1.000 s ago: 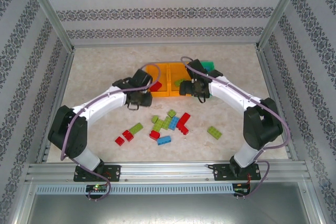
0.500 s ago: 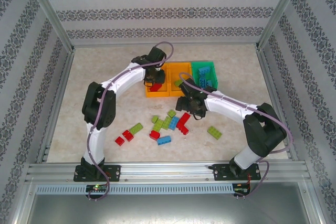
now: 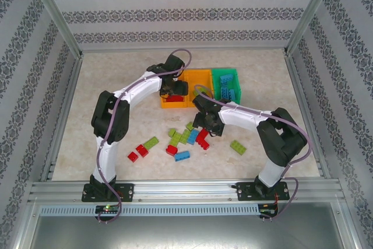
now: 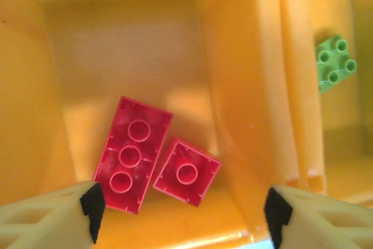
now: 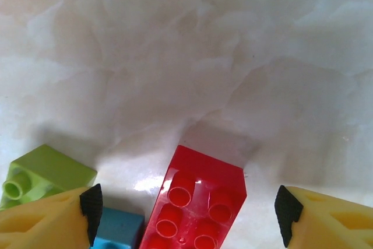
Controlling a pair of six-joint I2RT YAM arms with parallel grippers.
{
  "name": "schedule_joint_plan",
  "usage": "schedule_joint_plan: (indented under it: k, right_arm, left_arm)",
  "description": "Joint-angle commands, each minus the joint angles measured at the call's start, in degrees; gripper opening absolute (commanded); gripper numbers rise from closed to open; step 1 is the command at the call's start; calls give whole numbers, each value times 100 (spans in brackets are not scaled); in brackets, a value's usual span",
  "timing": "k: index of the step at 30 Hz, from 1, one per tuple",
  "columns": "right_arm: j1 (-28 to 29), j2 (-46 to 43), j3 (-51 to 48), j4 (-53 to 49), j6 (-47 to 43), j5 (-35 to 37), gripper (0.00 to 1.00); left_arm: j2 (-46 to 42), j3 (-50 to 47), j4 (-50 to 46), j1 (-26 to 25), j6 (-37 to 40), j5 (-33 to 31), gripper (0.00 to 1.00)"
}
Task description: Sort the legos into containers by color
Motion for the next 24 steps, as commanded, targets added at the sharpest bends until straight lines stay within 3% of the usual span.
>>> schedule_joint_plan:
  k: [1, 2, 3, 13, 24]
  right_arm:
    - [24, 207, 122, 8, 132, -62, 78]
    - [24, 239, 125, 12, 139, -70, 77]
    - [25, 272, 115, 17, 135, -72, 75]
    - [-38, 61, 23, -124, -132, 148, 46]
    - [-86, -342, 665, -115, -532, 249, 41]
  left_arm:
    - [-473, -230, 67, 30, -76, -64, 90]
    - [-550, -276, 83, 35, -73, -77, 98]
    - [-649, -334, 100, 37, -59, -72, 100]
    - [-1805, -1436, 860, 30, -202, 153, 100]
    - [-2799, -2347, 767, 39, 126, -503, 99]
